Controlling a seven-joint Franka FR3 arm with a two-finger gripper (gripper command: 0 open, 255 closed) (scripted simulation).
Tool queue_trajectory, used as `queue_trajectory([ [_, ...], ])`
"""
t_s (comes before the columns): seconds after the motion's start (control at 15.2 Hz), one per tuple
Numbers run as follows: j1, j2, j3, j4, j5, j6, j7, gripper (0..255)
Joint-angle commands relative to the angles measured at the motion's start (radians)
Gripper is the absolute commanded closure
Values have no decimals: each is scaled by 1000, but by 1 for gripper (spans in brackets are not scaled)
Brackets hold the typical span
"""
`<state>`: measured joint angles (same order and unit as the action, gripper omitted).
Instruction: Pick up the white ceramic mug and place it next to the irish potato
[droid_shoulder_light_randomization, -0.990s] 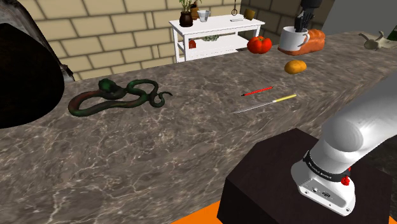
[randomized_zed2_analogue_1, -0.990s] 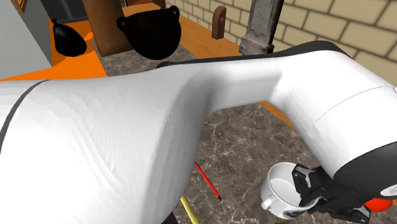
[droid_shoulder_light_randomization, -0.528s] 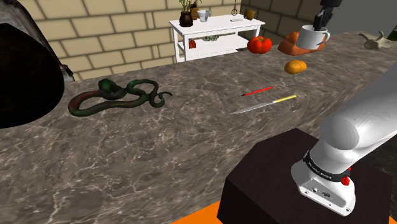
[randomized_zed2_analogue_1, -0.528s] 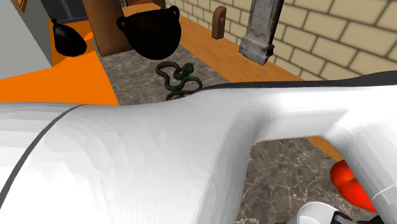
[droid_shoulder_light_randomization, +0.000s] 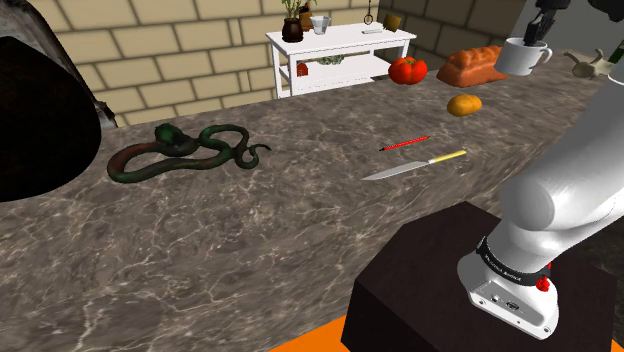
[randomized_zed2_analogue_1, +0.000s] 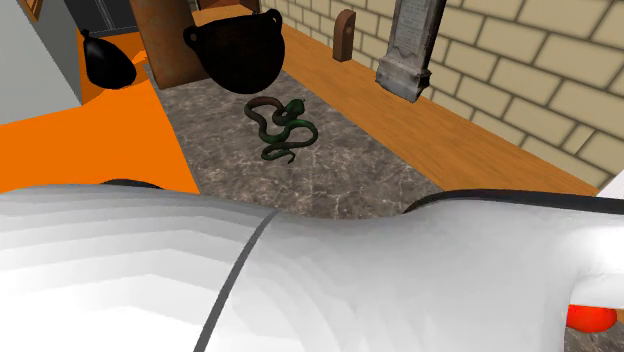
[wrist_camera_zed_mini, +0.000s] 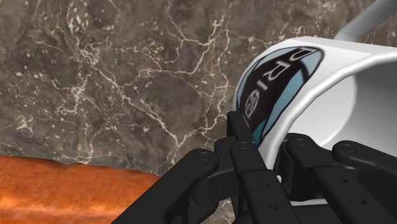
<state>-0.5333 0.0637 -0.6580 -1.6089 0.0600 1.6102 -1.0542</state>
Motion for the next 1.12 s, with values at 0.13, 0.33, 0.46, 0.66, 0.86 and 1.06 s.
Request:
queue_trajectory([
  [0.13, -92, 137, -49, 145, 84, -44, -137, 255],
  [0.33, -141, 196, -58, 197, 120, -52, -187, 255],
  [0.46, -135, 189, -56, 161, 116, -22, -186, 255],
  [0.66, -127, 182, -55, 112, 112, 21, -185, 255],
  [0.86, -121, 177, -54, 66, 110, 63, -186, 255],
  [1.06, -117, 176, -53, 24, 110, 104, -187, 255],
])
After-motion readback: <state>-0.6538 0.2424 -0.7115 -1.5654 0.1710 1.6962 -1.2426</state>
